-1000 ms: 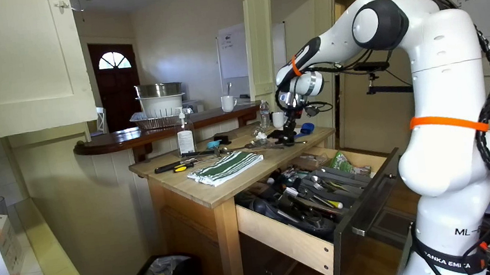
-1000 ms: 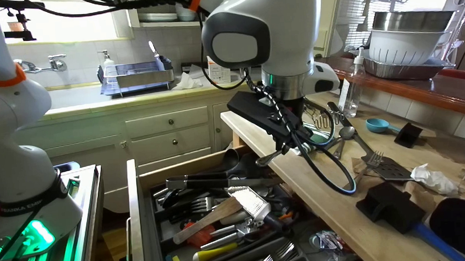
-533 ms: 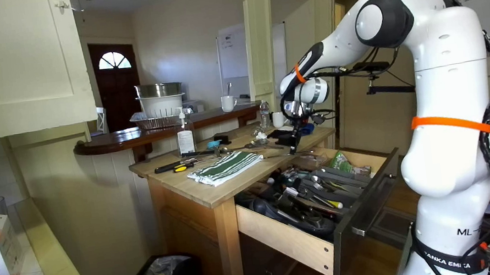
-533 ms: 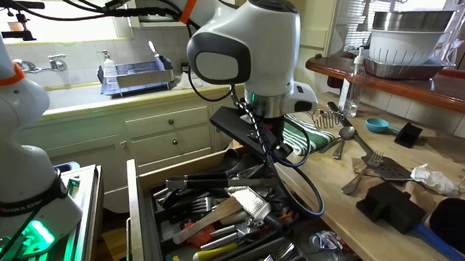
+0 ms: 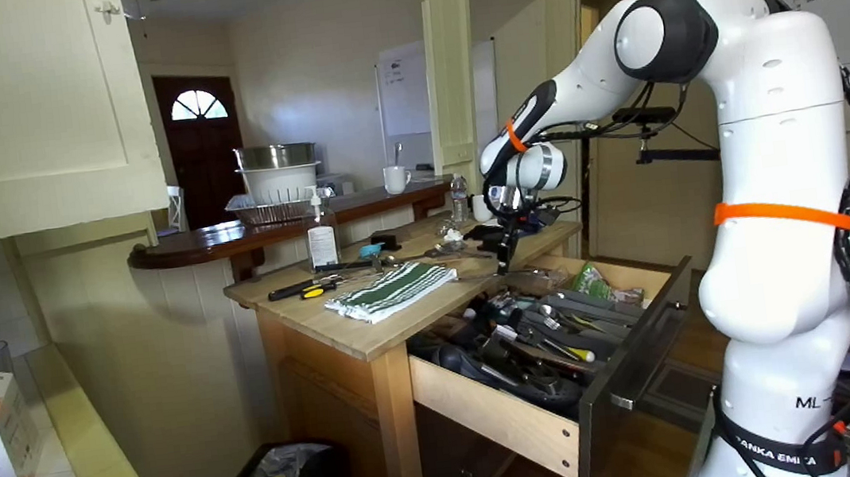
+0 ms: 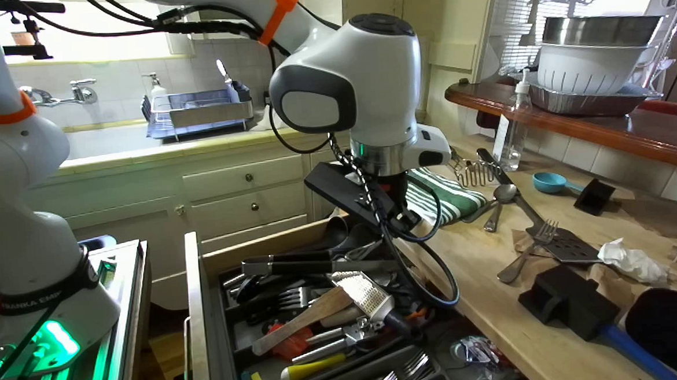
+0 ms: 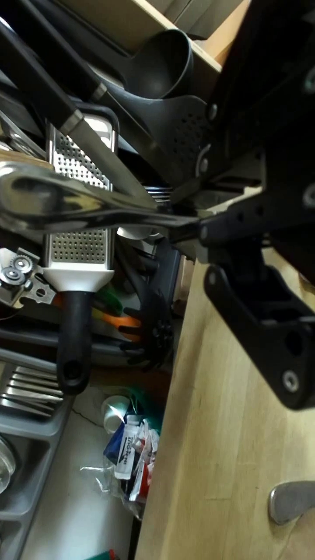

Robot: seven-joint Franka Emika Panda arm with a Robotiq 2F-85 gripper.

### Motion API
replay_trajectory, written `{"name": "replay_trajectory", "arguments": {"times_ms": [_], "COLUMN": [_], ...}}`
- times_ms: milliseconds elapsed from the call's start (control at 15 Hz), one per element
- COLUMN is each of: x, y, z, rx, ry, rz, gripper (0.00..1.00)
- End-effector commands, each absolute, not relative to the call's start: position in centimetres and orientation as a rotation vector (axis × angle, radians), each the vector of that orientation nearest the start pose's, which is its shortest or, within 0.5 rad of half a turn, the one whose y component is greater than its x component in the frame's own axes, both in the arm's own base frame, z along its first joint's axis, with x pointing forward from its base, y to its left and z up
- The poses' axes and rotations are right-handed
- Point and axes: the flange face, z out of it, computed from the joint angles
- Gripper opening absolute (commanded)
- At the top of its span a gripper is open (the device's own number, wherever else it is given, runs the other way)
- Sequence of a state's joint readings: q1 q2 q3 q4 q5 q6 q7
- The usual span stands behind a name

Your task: Put the knife through the towel

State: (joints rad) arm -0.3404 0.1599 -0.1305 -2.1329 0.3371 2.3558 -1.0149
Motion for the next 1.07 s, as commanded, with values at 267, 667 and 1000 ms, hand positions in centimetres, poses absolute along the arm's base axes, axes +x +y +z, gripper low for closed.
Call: {"name": "replay_trajectory", "arguments": {"times_ms": [267,667,1000], "x": [50.1,48.8,48.0], "y": [-25.0,-25.3,-25.8], "z": [34.7,34.9,34.8], "rx": [-2.931,-2.906,-2.902], "ry": [-0.464,-0.494,-0.502], "rz": [-0.369,-0.379,-0.377], "gripper": [0.04,0.04,0.04]}}
